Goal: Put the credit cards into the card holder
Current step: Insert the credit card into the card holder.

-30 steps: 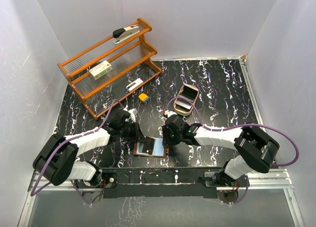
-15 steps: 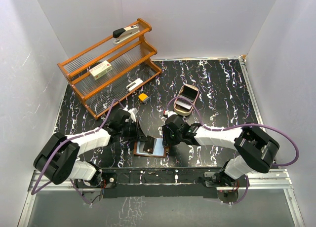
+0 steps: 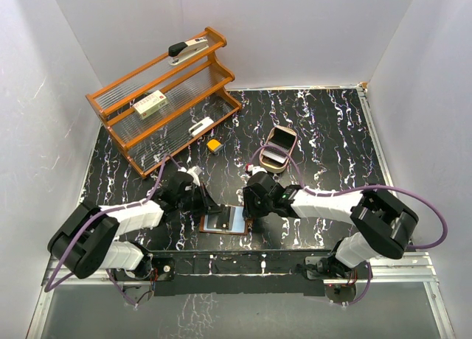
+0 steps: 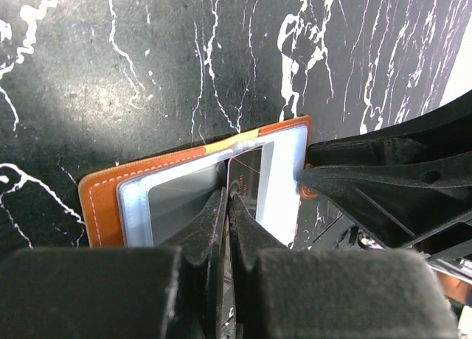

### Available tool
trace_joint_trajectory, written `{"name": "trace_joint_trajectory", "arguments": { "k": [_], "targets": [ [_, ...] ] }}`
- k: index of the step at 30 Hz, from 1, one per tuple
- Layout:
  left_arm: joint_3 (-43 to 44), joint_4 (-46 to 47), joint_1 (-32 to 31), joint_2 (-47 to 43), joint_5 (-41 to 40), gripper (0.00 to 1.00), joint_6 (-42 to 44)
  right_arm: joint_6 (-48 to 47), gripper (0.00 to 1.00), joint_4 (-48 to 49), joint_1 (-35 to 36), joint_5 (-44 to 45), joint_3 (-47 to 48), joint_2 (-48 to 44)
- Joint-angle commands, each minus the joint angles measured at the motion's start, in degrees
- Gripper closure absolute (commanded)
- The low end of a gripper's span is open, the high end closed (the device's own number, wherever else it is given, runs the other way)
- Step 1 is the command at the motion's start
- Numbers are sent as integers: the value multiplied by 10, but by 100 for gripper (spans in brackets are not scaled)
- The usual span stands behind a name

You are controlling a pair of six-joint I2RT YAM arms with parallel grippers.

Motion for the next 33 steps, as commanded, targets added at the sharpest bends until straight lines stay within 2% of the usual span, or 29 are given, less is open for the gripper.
{"name": "trace_joint_trajectory", "arguments": {
  "k": [1,3,8,12,18,26,33],
  "targets": [
    [-26,31,-8,-22,-33,100,-37,18,75,1,3,5,-13,-10],
    [-28,25,-8,-27,-36,100,-44,20,72,-11,3,10,-3,-15],
    [-4,-42,-9,-64,-47,71,-36,24,66,-65,3,10,34,-54],
    [1,-64,-9,-76,-39,61,-36,42,66,-87,4,-1,43,-87],
    [-6,-62,-9,-83,-22,57,-40,83,66,-71,23,-1,40,-115],
    [-17,-60,-9,-82,-15,57,-42,120,66,-24,49,-13,34,-73],
    [-29,-52,-9,-79,-13,57,-51,119,64,-37,49,35,15,-59]
  ]
}}
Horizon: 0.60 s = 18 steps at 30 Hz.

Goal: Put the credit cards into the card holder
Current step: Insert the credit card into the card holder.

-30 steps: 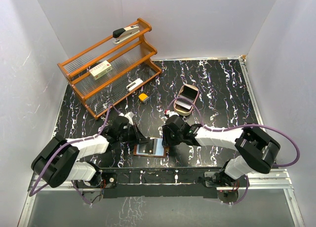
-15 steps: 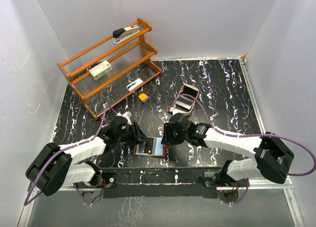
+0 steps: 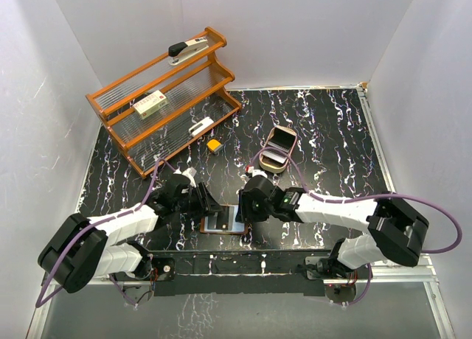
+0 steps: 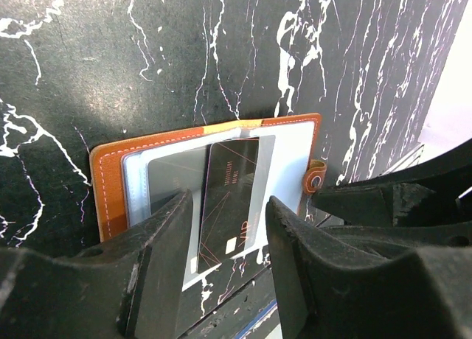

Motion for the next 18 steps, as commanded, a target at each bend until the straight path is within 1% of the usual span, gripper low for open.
{"name": "trace_joint_trajectory", "arguments": {
  "k": [1,4,8,18],
  "targets": [
    [-10,-11,-3,-8,10,57,-3,10,63,21,1,37,-4,-1],
    [-11,-8,-3,-6,12,57,-4,12,63,30,1,37,-12,2],
    [-17,9,-6,-3,17,63,-19,12,62,50,1,37,-27,8],
    [-14,54,-25,36,13,64,-40,32,61,91,1,29,-57,15]
  ]
}}
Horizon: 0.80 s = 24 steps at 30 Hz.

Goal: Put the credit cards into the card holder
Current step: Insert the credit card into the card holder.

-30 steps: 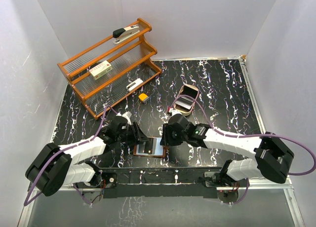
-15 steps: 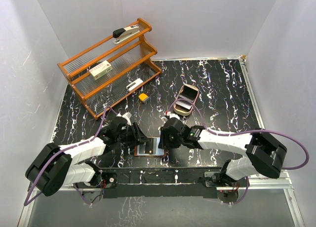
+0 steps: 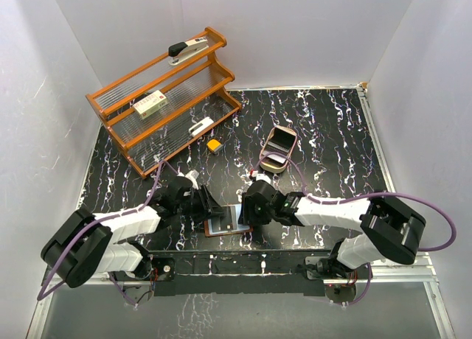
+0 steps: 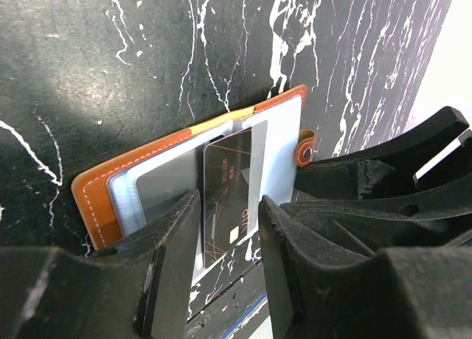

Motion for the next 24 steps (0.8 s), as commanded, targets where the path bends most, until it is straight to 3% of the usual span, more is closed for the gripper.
{"name": "trace_joint_trajectory", "arguments": {
  "k": [1,10,19,24],
  "targets": [
    [4,14,-11,23,1,64,-6,13,61,49,1,6,-17,-4],
    [21,33,-30,47,-1,64,-21,20,61,66,1,3,-39,-16],
    [29,-45,-31,0,-29,59,-23,26,61,73,1,-1,-48,-26],
    [18,-35,-33,-2,-23,58,-37,28,61,79,1,-4,-53,-28]
  ]
}}
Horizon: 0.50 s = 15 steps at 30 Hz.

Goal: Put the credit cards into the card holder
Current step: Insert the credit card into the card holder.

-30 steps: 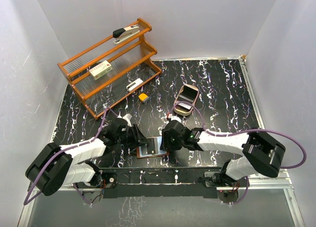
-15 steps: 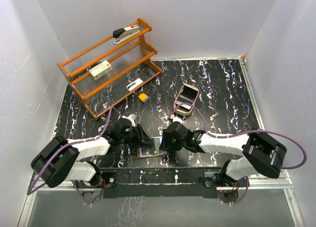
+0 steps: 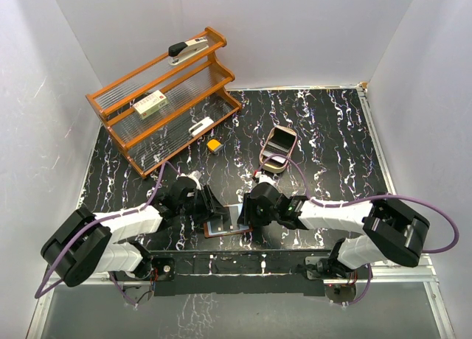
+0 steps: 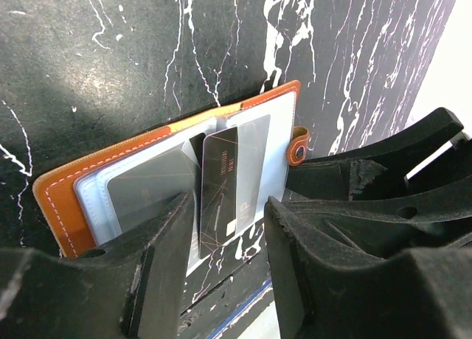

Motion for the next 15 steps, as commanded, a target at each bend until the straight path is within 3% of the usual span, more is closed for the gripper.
{"name": "trace_joint_trajectory", "arguments": {
  "k": [1,15],
  "targets": [
    [1,-19,-4,-6,-5,58,-11,7,61,18,2,-2,-15,-12],
    [12,70,-37,68,-5,58,-51,6,61,29,2,-8,-19,-4]
  ]
}}
